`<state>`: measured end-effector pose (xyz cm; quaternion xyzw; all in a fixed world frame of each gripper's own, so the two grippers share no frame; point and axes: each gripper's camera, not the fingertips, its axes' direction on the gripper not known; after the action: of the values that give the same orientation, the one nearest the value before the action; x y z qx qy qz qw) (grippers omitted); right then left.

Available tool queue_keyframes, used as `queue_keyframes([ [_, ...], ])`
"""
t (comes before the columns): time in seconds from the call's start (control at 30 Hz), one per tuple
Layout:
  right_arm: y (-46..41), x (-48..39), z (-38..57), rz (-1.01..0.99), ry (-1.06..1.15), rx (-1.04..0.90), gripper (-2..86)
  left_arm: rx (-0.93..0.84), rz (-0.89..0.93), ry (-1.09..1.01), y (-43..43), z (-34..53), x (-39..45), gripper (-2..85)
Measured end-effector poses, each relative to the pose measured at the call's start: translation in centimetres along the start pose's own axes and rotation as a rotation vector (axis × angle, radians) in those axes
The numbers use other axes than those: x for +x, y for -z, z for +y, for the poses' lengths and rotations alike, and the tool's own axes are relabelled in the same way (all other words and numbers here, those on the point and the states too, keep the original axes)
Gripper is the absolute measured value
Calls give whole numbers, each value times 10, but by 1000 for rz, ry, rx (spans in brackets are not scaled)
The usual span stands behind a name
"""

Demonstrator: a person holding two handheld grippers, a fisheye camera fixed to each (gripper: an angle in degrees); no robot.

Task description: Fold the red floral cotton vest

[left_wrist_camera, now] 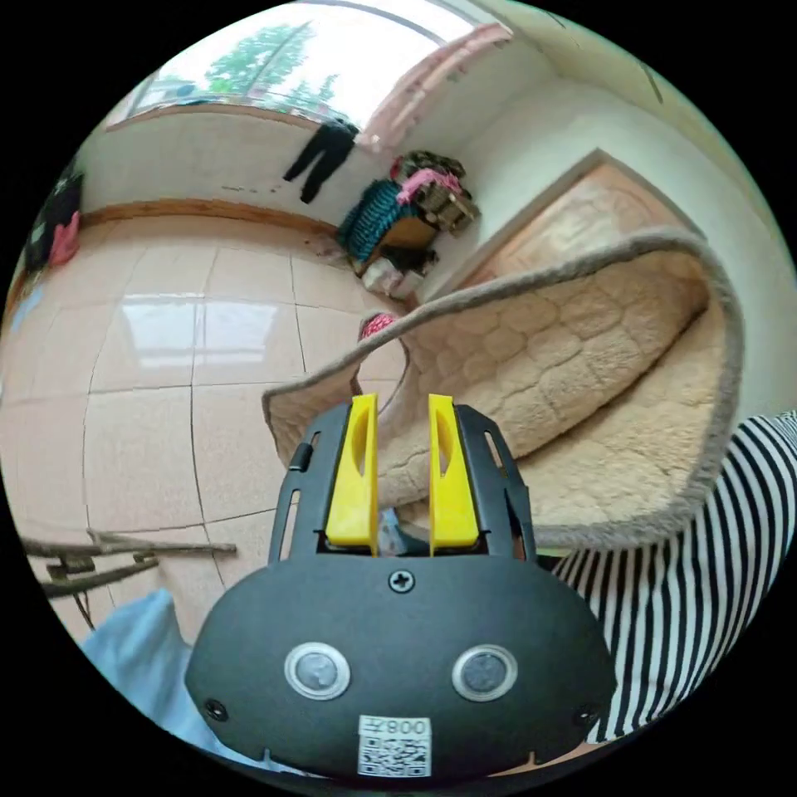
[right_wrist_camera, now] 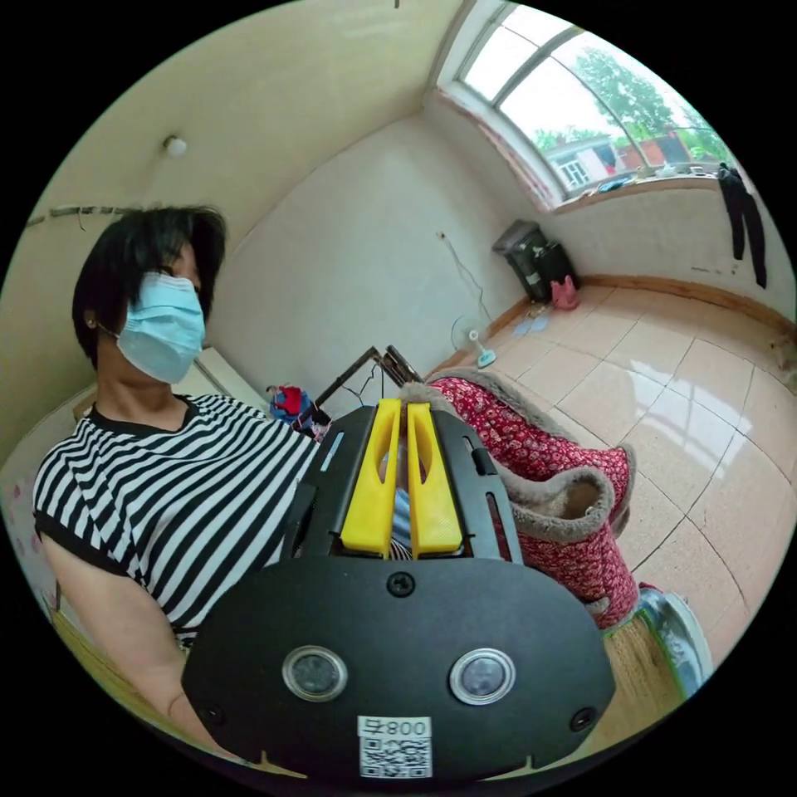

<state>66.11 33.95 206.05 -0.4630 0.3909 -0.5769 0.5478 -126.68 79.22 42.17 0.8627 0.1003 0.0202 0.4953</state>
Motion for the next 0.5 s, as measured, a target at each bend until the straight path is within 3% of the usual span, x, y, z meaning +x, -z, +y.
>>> queue_keyframes([
  [0.27, 118, -105, 105, 144, -46, 186, 6, -227, -116, -342, -161, -166, 183, 109],
  [0.5, 159, -227, 196, 425, -165, 352, 6, -516, -29, -657, -279, -220, 326, 44],
])
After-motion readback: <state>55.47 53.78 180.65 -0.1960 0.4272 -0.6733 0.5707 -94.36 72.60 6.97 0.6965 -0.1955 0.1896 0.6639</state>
